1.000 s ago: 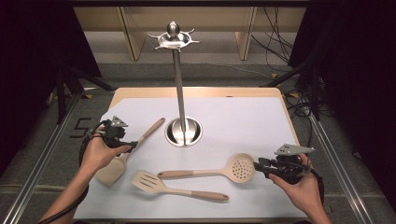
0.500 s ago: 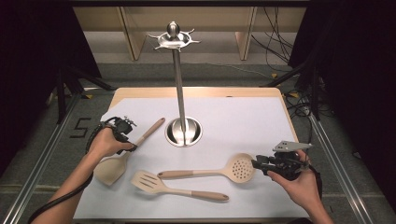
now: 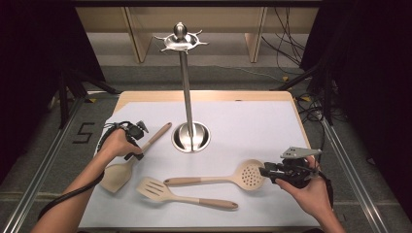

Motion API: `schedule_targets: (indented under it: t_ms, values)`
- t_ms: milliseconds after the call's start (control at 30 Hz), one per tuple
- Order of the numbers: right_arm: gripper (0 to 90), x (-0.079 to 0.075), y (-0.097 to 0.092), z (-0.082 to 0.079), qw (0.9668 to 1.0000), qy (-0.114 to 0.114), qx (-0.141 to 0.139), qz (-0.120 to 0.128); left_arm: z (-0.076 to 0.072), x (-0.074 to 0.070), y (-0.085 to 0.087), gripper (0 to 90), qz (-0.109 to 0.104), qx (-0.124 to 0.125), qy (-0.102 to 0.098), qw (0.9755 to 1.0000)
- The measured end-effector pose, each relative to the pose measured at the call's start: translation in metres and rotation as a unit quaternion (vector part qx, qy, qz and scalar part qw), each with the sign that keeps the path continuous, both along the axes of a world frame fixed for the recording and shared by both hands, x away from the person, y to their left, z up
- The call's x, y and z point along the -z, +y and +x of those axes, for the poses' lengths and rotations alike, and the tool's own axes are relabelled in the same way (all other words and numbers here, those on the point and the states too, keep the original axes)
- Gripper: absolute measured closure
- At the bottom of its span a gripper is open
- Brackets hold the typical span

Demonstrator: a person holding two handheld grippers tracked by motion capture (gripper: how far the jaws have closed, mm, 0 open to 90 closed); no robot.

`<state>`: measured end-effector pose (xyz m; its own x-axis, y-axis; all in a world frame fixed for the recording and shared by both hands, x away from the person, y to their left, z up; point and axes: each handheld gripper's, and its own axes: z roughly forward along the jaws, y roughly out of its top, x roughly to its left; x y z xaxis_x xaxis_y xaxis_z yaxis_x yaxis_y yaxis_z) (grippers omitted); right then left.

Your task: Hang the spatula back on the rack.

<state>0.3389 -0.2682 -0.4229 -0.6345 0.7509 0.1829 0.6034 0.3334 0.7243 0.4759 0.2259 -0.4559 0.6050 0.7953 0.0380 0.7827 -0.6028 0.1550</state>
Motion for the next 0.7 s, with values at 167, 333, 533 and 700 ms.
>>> schedule_targets:
  t_ms: [167,333,533,700]
  values:
    - [66.4,0.001,-0.002,0.002,0.9998,-0.015,-0.004,-0.011,0.002,0.006,-0.002,73.4,0.001,0.001,0.005,1.0]
    - [66.4,0.0,-0.002,0.002,0.9998,-0.017,-0.004,-0.011,-0.001,0.006,-0.002,77.6,-0.011,-0.017,0.005,0.9998]
    - [66.5,-0.002,-0.001,0.002,0.9996,-0.026,-0.001,-0.009,-0.014,-0.008,0.009,77.8,-0.048,-0.018,-0.032,0.9982]
    - [66.4,-0.005,0.003,0.001,0.9997,-0.024,0.006,0.005,-0.033,-0.028,0.019,77.8,-0.098,-0.032,-0.111,0.9885]
